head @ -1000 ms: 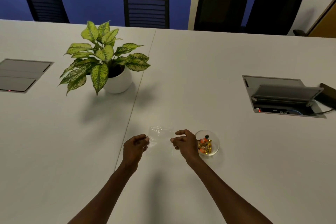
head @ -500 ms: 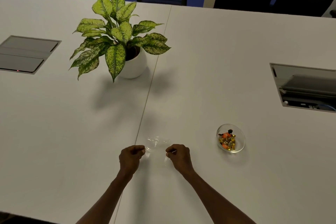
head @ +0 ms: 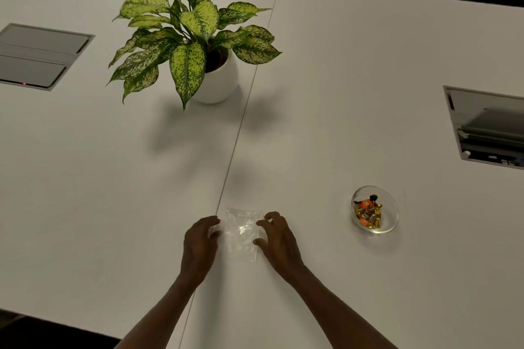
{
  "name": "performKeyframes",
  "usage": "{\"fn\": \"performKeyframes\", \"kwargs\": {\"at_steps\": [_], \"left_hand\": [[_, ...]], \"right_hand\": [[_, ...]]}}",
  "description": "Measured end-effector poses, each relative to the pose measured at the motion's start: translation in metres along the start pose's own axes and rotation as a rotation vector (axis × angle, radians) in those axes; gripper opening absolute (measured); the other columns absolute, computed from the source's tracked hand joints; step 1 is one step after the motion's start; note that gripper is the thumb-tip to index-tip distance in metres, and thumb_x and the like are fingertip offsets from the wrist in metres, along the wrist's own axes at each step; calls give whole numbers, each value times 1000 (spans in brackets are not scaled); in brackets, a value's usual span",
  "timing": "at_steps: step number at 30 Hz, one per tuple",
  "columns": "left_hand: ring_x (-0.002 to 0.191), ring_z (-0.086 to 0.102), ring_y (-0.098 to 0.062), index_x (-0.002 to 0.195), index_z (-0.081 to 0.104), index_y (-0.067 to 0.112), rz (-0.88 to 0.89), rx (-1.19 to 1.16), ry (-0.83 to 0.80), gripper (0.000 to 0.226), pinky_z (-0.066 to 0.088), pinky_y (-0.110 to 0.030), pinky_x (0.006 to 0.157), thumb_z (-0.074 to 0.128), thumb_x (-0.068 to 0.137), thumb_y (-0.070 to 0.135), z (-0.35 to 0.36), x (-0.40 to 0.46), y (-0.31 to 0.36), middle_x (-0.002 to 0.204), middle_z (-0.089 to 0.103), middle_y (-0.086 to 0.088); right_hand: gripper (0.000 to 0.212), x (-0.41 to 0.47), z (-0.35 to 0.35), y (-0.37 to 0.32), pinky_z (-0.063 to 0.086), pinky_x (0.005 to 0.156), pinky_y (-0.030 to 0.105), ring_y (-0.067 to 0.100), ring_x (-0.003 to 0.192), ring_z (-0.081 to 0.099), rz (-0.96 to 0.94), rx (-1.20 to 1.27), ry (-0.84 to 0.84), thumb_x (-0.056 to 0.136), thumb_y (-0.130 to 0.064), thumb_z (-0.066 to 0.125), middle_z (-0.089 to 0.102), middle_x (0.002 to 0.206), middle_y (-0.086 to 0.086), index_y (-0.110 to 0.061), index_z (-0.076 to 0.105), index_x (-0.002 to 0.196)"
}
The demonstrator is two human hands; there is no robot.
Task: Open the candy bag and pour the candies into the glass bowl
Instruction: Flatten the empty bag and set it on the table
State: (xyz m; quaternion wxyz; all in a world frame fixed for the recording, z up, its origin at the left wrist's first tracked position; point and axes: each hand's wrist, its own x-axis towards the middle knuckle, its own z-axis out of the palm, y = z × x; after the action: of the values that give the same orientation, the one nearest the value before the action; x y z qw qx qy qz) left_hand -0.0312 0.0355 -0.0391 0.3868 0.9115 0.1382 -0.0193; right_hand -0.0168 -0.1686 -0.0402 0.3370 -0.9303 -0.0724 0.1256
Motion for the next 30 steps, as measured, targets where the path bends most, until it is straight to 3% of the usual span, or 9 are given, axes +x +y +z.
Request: {"fn": "performKeyframes", "kwargs": {"at_steps": [3, 7, 19, 22, 30], "left_hand": [[134, 50, -22, 130, 62, 11, 288, 282, -184, 48, 39, -26, 106, 71, 83, 5, 7, -3, -8, 140, 58, -5], [145, 31, -18, 137, 53, 12, 323, 370, -302, 49, 40, -27, 106, 63, 89, 7, 17, -8, -13, 150, 44, -1], [144, 35, -25, 135, 55, 7, 267, 363, -292, 48, 41, -32, 107, 64, 88, 5, 20, -10, -12, 149, 46, -6], [143, 36, -27, 134, 55, 5, 271, 322, -270, 49, 37, -32, 110, 66, 87, 3, 19, -10, -12, 146, 50, -8], [117, 65, -26, 117, 70, 5, 364, 176, -100, 37, 45, -26, 99, 74, 81, -1, 22, -13, 30, 120, 71, -11]], "right_hand": [[68, -2, 1, 5, 34, 113, 39, 26, 144, 32, -127, -176, -80, 82, -28, 74, 33, 157, 11, -12, 45, 142], [80, -1, 4, 8, 19, 122, 38, 24, 151, 12, -123, -262, -214, 86, -28, 70, 13, 164, 5, -12, 25, 151], [74, -1, 3, 13, 22, 121, 43, 28, 150, 16, -167, -262, -226, 86, -26, 70, 18, 163, 8, -8, 33, 147], [72, -2, -1, 12, 21, 121, 38, 23, 150, 16, -170, -217, -212, 87, -30, 68, 17, 163, 5, -11, 33, 148], [48, -17, -43, 13, 40, 112, 43, 27, 139, 43, -199, -62, 33, 89, -14, 68, 45, 149, 13, -1, 54, 133]]}}
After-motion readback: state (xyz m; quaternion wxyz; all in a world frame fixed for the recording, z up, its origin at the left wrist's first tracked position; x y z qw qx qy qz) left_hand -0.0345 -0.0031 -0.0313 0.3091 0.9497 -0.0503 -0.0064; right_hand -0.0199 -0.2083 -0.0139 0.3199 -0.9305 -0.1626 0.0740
